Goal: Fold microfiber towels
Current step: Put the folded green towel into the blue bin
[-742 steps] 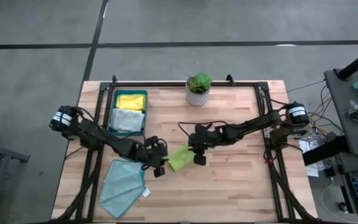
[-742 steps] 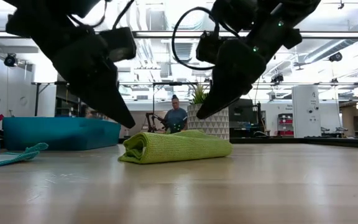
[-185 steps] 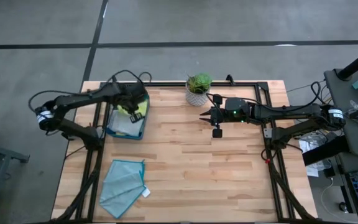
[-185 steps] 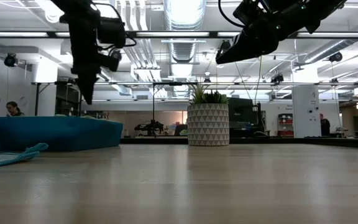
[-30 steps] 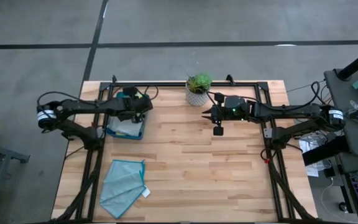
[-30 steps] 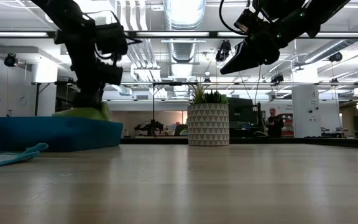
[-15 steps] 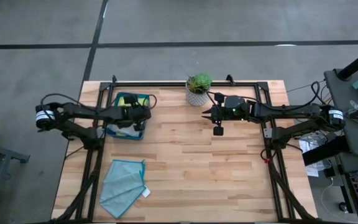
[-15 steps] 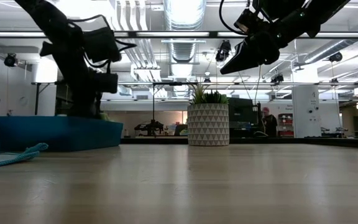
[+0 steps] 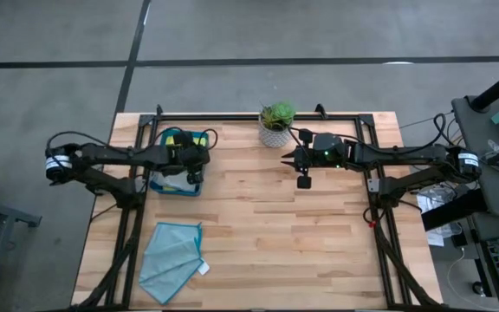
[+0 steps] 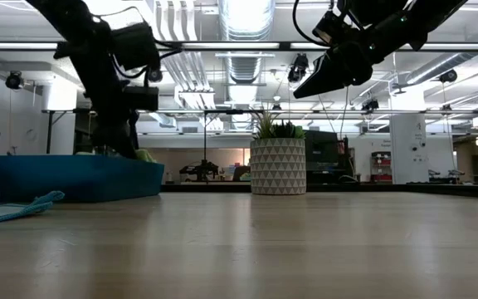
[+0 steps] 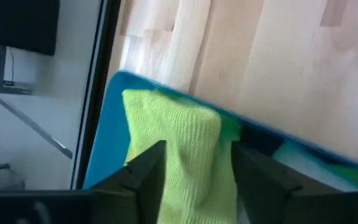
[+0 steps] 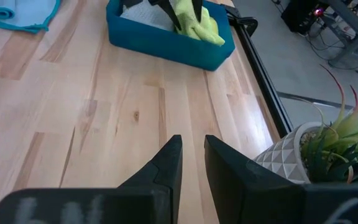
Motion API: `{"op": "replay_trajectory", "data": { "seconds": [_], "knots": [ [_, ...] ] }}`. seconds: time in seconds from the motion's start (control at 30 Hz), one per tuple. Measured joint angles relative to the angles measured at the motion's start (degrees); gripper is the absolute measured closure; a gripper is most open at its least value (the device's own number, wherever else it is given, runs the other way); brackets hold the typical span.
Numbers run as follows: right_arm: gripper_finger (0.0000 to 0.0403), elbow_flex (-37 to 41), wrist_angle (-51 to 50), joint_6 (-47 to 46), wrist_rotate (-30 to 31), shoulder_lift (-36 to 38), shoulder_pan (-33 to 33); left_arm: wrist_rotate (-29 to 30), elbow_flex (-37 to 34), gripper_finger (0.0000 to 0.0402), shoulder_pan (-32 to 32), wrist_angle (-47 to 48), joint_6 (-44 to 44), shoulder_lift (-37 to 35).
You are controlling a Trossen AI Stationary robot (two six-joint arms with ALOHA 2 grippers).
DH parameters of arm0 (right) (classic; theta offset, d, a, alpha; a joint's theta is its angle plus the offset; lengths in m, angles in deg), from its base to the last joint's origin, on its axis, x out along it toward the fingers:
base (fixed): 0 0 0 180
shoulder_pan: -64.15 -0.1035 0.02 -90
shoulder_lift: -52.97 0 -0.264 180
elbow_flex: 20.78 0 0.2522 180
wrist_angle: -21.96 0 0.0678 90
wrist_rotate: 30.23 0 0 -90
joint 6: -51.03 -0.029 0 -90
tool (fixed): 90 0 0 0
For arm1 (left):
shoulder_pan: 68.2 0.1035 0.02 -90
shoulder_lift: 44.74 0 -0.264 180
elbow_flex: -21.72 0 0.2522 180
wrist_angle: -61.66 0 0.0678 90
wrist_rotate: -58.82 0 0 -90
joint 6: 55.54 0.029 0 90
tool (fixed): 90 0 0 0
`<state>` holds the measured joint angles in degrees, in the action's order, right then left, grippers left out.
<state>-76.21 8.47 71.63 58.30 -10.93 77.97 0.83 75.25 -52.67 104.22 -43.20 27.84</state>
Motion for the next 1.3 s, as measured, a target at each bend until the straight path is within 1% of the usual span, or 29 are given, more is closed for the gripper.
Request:
{"op": "replay_trajectory", "data": {
  "seconds": [0.1, 0.17, 0.23, 0.33, 0.43, 0.6, 0.63, 0.67, 0.77, 0.83, 0.97, 1.07, 1.17, 1.23, 1.3],
  "knots": [
    [0.0342, 0.0, 0.0, 0.0, 0.0, 0.0, 0.0, 0.01, 3.56, 0.0209, 0.0, 6.24, -0.07, -0.4],
    [0.0342, 0.0, 0.0, 0.0, 0.0, 0.0, 0.0, -0.37, 6.01, 0.0197, 0.0, 11.68, -0.09, -0.51],
    [0.0342, 0.0, 0.0, 0.0, -0.01, 0.0, 0.0, -0.72, 7.88, 0.0193, 0.02, 15.5, -0.06, -0.6],
    [0.0342, 0.0, 0.0, 0.02, 0.0, 0.0, 0.0, -1.09, 8.31, 0.0205, 0.94, 15.63, -0.01, -1.41],
    [0.0342, 0.0, -0.02, 0.05, 0.0, 0.0, 0.0, -1.01, 7.06, 0.0249, 2.18, 11.25, 0.03, -1.78],
    [0.0342, 0.0, -0.02, 0.11, 0.0, 0.0, 0.0, -1.38, 4.04, 0.0366, 4.04, 3.23, -0.38, -1.63],
    [0.0342, 0.0, -0.02, 0.11, 0.0, 0.0, 0.0, -1.73, 3.42, 0.0383, 4.35, 1.89, -1.33, -1.55],
    [0.0342, 0.0, -0.03, 0.12, -0.02, 0.0, 0.0, -2.61, 2.69, 0.0391, 4.56, 0.6, -2.17, -1.51],
    [0.0342, 0.0, -0.04, 0.2, 0.0, 0.0, 0.0, -7.18, 0.76, 0.039, 4.53, -2.03, -3.11, -1.51],
    [0.0342, 0.0, -0.03, 0.2, -0.01, 0.0, 0.0, -8.92, -0.46, 0.0389, 4.54, -1.86, -4.44, -1.43],
    [0.0342, 0.0, -0.02, 0.35, -0.01, 0.0, 0.0, -9.29, -3.33, 0.0389, 4.63, -5.31, -5.88, -1.14],
    [0.0342, 0.0, -0.03, 0.37, 0.0, 0.0, 0.0, -9.27, -3.5, 0.0389, 4.63, -6.26, -5.78, -1.13],
    [0.0342, 0.0, -0.03, 0.39, -0.01, 0.0, -0.01, -9.25, -1.89, 0.0389, 4.63, -4.49, -5.67, -1.62],
    [0.0342, 0.0, -0.02, 0.25, 0.0, 0.0, 0.0, -9.18, 0.11, 0.0389, 4.63, -1.34, -4.98, -2.37],
    [0.0342, 0.0, -0.02, 0.04, -0.01, 0.0, 0.0, -9.12, 2.53, 0.0389, 4.63, 3.7, -4.05, -3.3]
  ]
}}
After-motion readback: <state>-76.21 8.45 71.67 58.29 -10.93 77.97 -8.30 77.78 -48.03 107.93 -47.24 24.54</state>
